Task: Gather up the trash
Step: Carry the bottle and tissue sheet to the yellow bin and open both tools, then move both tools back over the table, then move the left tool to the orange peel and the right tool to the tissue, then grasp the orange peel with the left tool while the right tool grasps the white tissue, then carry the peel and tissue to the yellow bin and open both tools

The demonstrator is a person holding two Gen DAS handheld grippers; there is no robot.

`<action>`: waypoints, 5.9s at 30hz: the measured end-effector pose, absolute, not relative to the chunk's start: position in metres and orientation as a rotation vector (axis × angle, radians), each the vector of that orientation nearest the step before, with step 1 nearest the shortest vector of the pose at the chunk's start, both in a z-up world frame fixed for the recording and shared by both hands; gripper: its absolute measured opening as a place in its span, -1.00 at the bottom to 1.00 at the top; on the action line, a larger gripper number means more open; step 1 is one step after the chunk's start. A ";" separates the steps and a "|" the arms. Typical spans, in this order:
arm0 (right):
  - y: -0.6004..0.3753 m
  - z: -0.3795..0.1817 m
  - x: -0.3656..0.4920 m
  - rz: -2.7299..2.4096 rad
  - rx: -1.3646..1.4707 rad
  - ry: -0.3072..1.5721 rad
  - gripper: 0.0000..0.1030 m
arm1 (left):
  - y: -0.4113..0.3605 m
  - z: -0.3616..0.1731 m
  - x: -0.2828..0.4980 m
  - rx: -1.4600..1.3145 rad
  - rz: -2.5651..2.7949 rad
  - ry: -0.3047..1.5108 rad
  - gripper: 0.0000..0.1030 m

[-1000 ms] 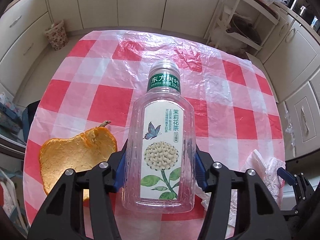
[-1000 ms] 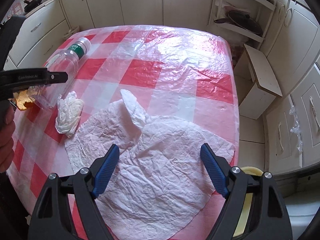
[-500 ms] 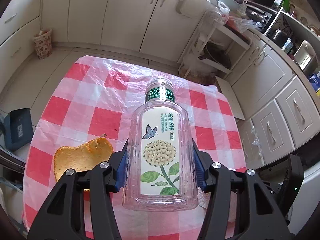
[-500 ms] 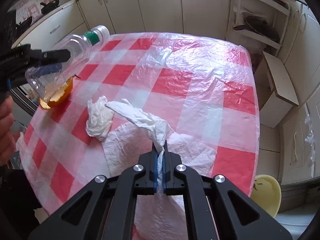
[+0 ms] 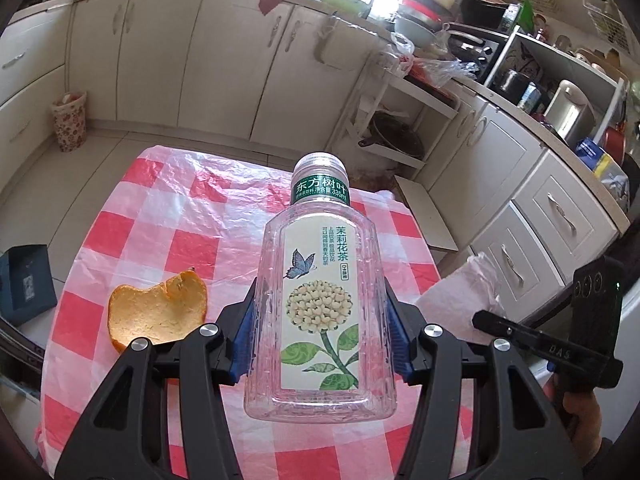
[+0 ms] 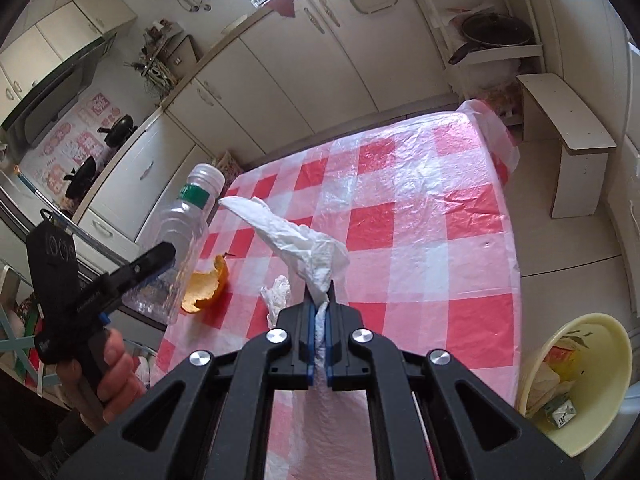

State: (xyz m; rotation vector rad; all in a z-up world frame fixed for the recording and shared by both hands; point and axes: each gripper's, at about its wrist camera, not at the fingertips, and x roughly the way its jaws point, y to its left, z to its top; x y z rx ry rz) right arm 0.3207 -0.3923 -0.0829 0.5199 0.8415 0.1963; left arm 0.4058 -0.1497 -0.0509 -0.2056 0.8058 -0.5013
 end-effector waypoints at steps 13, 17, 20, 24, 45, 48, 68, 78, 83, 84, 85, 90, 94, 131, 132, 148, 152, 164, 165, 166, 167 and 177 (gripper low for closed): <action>-0.522 -0.135 0.252 -0.296 0.491 0.902 -0.91 | -0.257 -0.059 0.312 -0.180 -0.768 0.864 0.01; -0.562 -0.192 0.237 -0.402 0.540 1.044 -0.91 | -0.308 -0.074 0.290 -0.152 -0.824 0.920 0.01; -0.580 -0.225 0.233 -0.424 0.611 1.145 -0.49 | -0.342 -0.084 0.278 -0.125 -0.844 0.955 0.01; -0.591 -0.211 0.229 -0.430 0.665 1.084 -0.07 | -0.382 -0.097 0.267 -0.078 -0.853 1.003 0.01; -0.594 -0.028 0.186 -0.232 0.680 0.491 0.51 | -0.525 -0.159 0.259 0.130 -0.737 1.179 0.27; -0.588 -0.021 0.183 -0.223 0.675 0.479 0.52 | -0.497 -0.140 0.257 0.164 -0.706 1.129 0.35; -0.408 -0.044 0.221 -0.037 0.438 0.622 0.59 | -0.007 -0.046 0.278 -0.114 0.043 0.862 0.62; -0.345 -0.071 0.224 -0.060 0.349 0.675 0.64 | 0.064 -0.057 0.251 -0.321 0.040 0.785 0.70; -0.329 -0.074 0.231 -0.090 0.302 0.659 0.65 | 0.066 -0.050 0.235 -0.316 0.032 0.733 0.71; -0.328 -0.075 0.231 -0.093 0.298 0.659 0.66 | 0.063 -0.049 0.234 -0.300 0.030 0.725 0.71; -0.327 -0.076 0.230 -0.096 0.295 0.659 0.67 | 0.060 -0.048 0.234 -0.284 0.027 0.721 0.72; -0.331 -0.080 0.229 -0.121 0.273 0.672 0.72 | 0.050 -0.046 0.235 -0.221 0.019 0.715 0.76; -0.336 -0.081 0.227 -0.111 0.293 0.680 0.72 | 0.042 -0.046 0.235 -0.184 0.019 0.719 0.78; -0.245 -0.159 0.381 0.141 0.031 0.971 0.26 | -0.049 -0.139 0.476 -0.235 -0.069 1.140 0.52; -0.246 -0.160 0.383 0.143 0.035 0.979 0.22 | -0.051 -0.140 0.477 -0.223 -0.074 1.144 0.43; -0.258 -0.144 0.376 0.198 0.120 0.960 -0.56 | -0.064 -0.125 0.463 -0.181 -0.201 1.111 -0.84; -0.269 -0.138 0.369 0.185 0.141 0.945 -0.56 | -0.068 -0.113 0.453 -0.197 -0.287 1.070 -0.84; -0.369 -0.123 0.309 0.015 0.221 0.895 -0.56 | -0.128 -0.091 0.407 -0.178 -0.611 1.013 -0.84; -0.382 -0.123 0.300 -0.011 0.230 0.896 -0.56 | -0.137 -0.090 0.400 -0.171 -0.636 1.013 -0.84; -0.396 -0.125 0.291 -0.039 0.242 0.899 -0.56 | -0.146 -0.088 0.394 -0.160 -0.652 1.010 -0.84; -0.411 -0.129 0.282 -0.068 0.254 0.906 -0.56 | -0.157 -0.087 0.385 -0.143 -0.677 1.005 -0.84; -0.550 -0.217 0.269 -0.278 0.497 1.214 -0.50 | -0.295 -0.091 0.329 -0.116 -0.845 1.039 -0.84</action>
